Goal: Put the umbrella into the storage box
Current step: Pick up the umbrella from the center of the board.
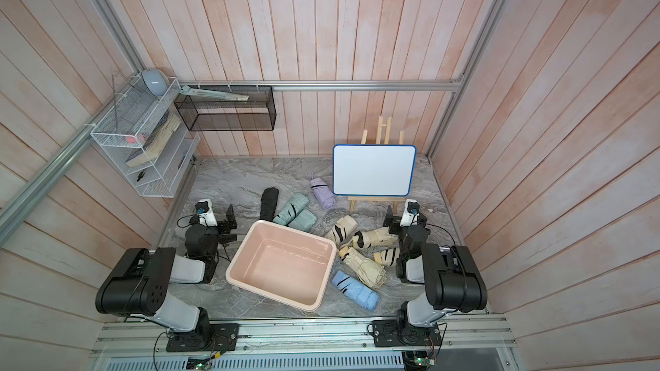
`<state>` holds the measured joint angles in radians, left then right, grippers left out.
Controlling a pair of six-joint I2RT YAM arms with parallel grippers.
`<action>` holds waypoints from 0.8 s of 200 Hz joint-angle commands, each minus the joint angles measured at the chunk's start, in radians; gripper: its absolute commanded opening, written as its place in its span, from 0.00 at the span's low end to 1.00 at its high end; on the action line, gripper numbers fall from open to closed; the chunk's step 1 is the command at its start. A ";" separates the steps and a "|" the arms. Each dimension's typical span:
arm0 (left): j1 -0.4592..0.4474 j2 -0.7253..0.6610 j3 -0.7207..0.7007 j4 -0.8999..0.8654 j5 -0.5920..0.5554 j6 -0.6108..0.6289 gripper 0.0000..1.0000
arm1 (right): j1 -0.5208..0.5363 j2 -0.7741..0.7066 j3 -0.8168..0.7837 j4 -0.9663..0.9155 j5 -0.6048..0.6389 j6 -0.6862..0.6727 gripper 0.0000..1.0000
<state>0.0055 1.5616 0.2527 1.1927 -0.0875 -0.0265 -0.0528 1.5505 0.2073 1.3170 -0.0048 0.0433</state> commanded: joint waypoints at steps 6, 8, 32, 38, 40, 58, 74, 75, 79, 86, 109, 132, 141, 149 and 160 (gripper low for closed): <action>0.002 0.003 0.010 0.002 -0.018 -0.006 0.99 | 0.002 0.011 0.006 0.018 -0.005 -0.009 0.98; 0.003 0.002 0.010 0.002 -0.018 -0.006 0.99 | 0.002 0.011 0.005 0.018 -0.004 -0.010 0.98; 0.002 0.003 0.010 0.003 -0.018 -0.006 0.99 | 0.003 0.011 0.006 0.019 -0.004 -0.009 0.98; 0.002 0.003 0.010 0.002 -0.018 -0.006 0.99 | 0.002 0.011 0.005 0.018 -0.004 -0.009 0.98; 0.002 0.003 0.010 0.004 -0.018 -0.005 0.99 | 0.002 0.010 0.006 0.019 -0.004 -0.009 0.98; 0.002 0.003 0.010 0.002 -0.018 -0.005 1.00 | 0.002 0.011 0.006 0.020 -0.004 -0.008 0.98; 0.002 0.002 0.010 0.002 -0.018 -0.006 0.99 | 0.003 0.011 0.005 0.018 -0.006 -0.009 0.98; 0.002 0.003 0.010 0.002 -0.018 -0.006 1.00 | 0.002 0.011 0.005 0.019 -0.006 -0.009 0.98; 0.002 0.003 0.010 0.002 -0.018 -0.006 1.00 | 0.002 0.010 0.005 0.019 -0.006 -0.009 0.98; 0.002 0.003 0.010 0.002 -0.018 -0.005 0.99 | 0.002 0.011 0.006 0.019 -0.006 -0.009 0.98; 0.002 0.001 0.010 0.001 -0.017 -0.006 0.99 | 0.003 0.011 0.004 0.019 -0.005 -0.008 0.98; 0.000 -0.015 -0.008 0.025 -0.065 -0.020 0.99 | 0.004 -0.047 -0.059 0.097 0.013 -0.005 0.98; 0.000 -0.039 -0.013 0.015 -0.068 -0.023 0.99 | 0.004 -0.092 -0.091 0.106 0.047 0.007 0.98; 0.000 -0.067 -0.018 0.002 -0.048 -0.013 0.99 | 0.004 -0.141 -0.105 0.085 0.074 0.016 0.98; -0.002 -0.110 -0.021 -0.033 -0.030 0.000 0.99 | 0.003 -0.211 -0.120 0.032 0.091 0.015 0.98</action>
<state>0.0055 1.5333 0.2462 1.1877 -0.1169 -0.0334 -0.0528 1.4559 0.1207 1.3422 0.0219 0.0486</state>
